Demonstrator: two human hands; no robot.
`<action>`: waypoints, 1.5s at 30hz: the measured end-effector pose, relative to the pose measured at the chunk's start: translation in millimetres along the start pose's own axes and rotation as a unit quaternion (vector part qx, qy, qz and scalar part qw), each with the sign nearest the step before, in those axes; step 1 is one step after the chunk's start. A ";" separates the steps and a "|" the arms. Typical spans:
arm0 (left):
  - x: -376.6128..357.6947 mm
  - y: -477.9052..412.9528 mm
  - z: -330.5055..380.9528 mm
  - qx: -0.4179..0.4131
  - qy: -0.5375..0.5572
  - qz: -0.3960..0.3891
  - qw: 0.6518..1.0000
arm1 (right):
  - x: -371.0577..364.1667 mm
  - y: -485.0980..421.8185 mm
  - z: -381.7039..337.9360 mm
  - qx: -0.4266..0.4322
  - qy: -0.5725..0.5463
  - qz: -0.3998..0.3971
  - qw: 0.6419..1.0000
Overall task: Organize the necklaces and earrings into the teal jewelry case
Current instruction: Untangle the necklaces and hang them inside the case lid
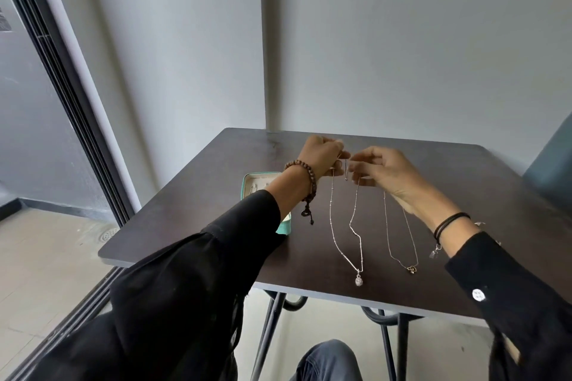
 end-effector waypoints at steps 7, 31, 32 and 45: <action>12.0 28.9 38.1 0.010 0.172 -0.024 0.985 | -8.9 23.2 -6.0 0.006 -0.010 -0.025 1.000; 38.6 47.7 56.8 -0.050 0.290 -0.028 0.955 | -33.1 59.6 -80.3 0.092 0.119 -0.158 0.976; 37.2 49.5 55.1 -0.048 0.290 -0.036 0.955 | -33.1 59.4 -90.3 0.105 0.120 -0.159 0.974; 24.8 66.7 53.0 -0.067 0.092 -0.150 0.982 | -16.1 40.9 -135.6 0.169 0.201 -0.050 0.964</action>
Point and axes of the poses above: each hand's wrist, its own y-axis away from the middle knuckle, its own x-axis out of the back of the hand, z = x × y, the point moved 7 cm from there along -y, towards the middle knuckle, and after that the axes turned 4 degrees about z, right-handed, at the moved point
